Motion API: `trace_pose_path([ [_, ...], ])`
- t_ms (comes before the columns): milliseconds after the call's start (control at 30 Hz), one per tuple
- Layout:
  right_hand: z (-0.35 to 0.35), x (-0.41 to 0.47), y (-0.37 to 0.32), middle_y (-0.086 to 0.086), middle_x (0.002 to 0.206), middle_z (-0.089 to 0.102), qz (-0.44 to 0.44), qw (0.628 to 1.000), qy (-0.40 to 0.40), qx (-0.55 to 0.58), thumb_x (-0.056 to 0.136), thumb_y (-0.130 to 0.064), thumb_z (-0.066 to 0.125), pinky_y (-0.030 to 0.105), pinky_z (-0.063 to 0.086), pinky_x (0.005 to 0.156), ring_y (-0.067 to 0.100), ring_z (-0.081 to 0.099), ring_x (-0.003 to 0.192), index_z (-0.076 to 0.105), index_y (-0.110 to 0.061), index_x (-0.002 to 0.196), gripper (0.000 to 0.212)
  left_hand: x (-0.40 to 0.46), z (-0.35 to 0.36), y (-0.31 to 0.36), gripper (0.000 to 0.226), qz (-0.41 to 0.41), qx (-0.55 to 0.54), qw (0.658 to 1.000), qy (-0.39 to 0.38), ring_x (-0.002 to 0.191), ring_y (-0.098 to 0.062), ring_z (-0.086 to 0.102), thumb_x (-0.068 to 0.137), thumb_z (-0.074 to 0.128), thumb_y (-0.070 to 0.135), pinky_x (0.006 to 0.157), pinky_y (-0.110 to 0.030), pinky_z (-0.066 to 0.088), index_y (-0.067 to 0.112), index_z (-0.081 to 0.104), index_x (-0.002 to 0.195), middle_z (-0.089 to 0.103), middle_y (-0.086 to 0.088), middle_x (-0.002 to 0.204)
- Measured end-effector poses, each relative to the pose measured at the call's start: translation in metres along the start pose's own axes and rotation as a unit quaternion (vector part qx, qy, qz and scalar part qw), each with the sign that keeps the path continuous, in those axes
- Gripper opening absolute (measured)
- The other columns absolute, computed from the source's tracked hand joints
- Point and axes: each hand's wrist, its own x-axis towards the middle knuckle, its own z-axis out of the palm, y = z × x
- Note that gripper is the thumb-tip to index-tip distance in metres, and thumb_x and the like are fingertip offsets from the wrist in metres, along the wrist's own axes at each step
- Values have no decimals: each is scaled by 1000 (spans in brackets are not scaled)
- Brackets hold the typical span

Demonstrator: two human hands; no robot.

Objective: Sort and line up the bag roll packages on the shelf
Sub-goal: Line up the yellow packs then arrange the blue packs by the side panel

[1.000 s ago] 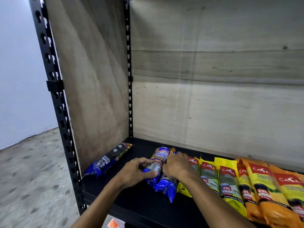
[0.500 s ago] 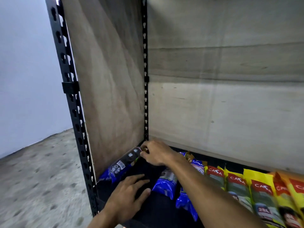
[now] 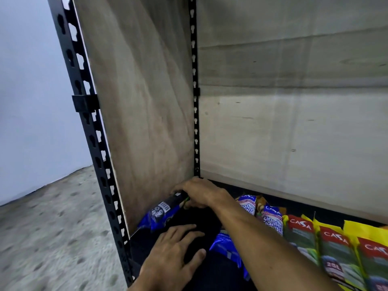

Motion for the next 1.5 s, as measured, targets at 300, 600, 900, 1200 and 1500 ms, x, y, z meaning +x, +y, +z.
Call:
trace_pose_path([
  [300, -10, -35, 46, -2, 128, 63, 64, 998, 22, -17, 82, -38, 74, 40, 46, 93, 25, 58, 117, 55, -41, 127, 50, -2, 2, 1, 48, -12, -24, 999, 21, 135, 13, 15, 89, 37, 67, 108, -18, 17, 54, 39, 135, 26, 36, 145],
  [600, -22, -61, 65, 1, 109, 71, 111, 958, 87, 248, 87, -30, 71, 40, 56, 86, 22, 68, 92, 56, -26, 127, 43, 16, -9, -2, 19, -109, -249, 960, 67, 108, 6, 55, 89, 64, 45, 91, -7, 37, 47, 60, 107, 65, 20, 112],
  [900, -21, -78, 54, 4, 114, 72, 105, 821, 34, 561, 96, -20, 63, 27, 54, 83, 15, 69, 103, 58, -11, 125, 31, 55, -23, 0, 40, -164, -451, 874, 75, 98, -16, 70, 85, 74, 32, 85, -23, 55, 21, 61, 121, 73, 1, 106],
  [1200, -7, -78, 57, 13, 114, 73, 134, 712, 31, 688, 93, -18, 68, 38, 57, 93, 25, 70, 107, 58, -4, 125, 37, 57, -19, 4, 61, -131, -570, 808, 76, 92, -18, 73, 70, 85, 24, 74, -30, 60, 20, 58, 125, 71, -8, 114],
  [1500, -39, -72, 79, 8, 105, 74, 206, 685, 180, 675, 83, -33, 78, 39, 59, 74, 24, 71, 95, 67, -18, 110, 33, 50, -37, -13, 55, -141, -646, 742, 109, 89, -20, 70, 78, 76, 5, 74, -36, 62, 24, 59, 126, 69, -14, 116],
])
